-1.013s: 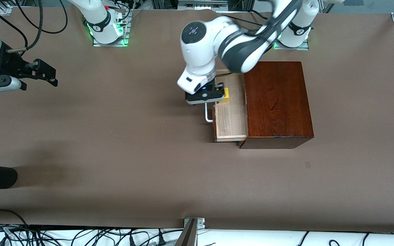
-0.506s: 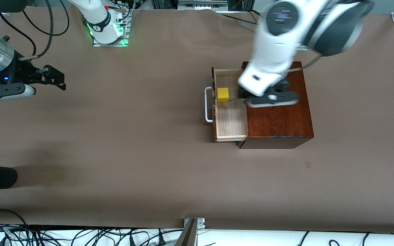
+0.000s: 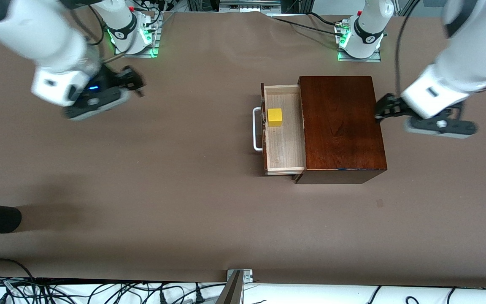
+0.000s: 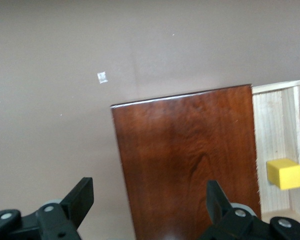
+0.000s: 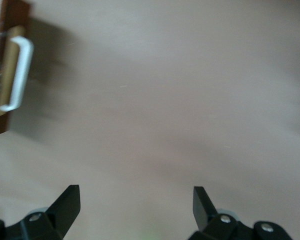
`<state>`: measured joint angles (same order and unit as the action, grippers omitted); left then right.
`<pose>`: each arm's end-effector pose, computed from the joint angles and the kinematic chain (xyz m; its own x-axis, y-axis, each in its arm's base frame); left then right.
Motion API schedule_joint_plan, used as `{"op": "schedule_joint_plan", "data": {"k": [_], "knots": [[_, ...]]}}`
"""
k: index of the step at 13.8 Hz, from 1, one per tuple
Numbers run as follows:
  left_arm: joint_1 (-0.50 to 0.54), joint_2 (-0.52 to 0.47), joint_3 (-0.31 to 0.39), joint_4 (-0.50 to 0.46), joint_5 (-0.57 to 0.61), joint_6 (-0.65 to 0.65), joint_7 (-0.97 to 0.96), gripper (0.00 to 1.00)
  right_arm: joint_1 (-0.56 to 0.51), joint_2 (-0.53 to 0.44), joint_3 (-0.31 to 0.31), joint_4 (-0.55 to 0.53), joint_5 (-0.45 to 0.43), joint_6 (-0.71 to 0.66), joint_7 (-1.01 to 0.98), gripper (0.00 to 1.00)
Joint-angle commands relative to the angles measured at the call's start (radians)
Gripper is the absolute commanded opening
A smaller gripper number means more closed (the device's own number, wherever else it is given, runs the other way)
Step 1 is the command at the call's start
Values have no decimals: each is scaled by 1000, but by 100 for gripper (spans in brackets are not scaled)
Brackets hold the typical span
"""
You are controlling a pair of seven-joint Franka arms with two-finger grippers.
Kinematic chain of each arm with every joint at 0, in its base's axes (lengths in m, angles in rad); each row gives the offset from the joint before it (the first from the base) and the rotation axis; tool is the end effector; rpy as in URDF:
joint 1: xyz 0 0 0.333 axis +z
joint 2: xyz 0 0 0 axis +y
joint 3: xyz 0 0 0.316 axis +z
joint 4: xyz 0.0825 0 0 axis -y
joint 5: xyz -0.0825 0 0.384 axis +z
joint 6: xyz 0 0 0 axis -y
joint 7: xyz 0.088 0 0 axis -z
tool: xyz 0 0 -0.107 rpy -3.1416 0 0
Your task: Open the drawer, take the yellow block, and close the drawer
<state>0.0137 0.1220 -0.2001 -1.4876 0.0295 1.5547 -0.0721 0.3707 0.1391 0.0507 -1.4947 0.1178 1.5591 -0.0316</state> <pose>0.5803 -0.0989 0.5938 0.9922 -0.1132 -0.0519 -0.1138 -0.9935 -0.0090 0.5374 0.2526 0.5803 0.8964 0.4377 -0.0704 0.4272 -0.8953 -0.1266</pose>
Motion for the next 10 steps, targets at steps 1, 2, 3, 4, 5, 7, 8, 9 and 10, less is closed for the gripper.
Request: {"op": "schedule_joint_plan", "data": {"k": [1, 2, 3, 4, 5, 7, 8, 9, 10], "knots": [[-81, -99, 178, -123, -52, 51, 78, 100, 97, 42, 28, 10, 43, 13, -46, 100], [-81, -122, 186, -155, -39, 94, 77, 100, 155, 57, 32, 10, 43, 31, -65, 100], [-78, -145, 191, -193, -36, 141, 71, 100, 216, 74, 32, 10, 39, 74, -68, 100], [-74, -165, 191, -222, -36, 153, 63, 100, 270, 98, 32, 10, 34, 119, -68, 100], [-61, -168, 191, -238, -34, 151, 63, 100, 337, 134, 32, 13, 23, 172, -70, 100], [-43, -160, 189, -227, -34, 131, 67, 100, 443, 201, 31, 14, -45, 324, -79, 100], [-43, -160, 185, -224, -34, 130, 63, 100, 476, 238, 31, 16, -79, 391, -93, 100], [-44, -160, 179, -224, -33, 130, 61, 100, 497, 273, 32, 21, -92, 470, -138, 100], [-44, -162, 179, -224, -33, 128, 61, 100, 505, 321, 31, 59, -93, 502, -209, 100]]}}
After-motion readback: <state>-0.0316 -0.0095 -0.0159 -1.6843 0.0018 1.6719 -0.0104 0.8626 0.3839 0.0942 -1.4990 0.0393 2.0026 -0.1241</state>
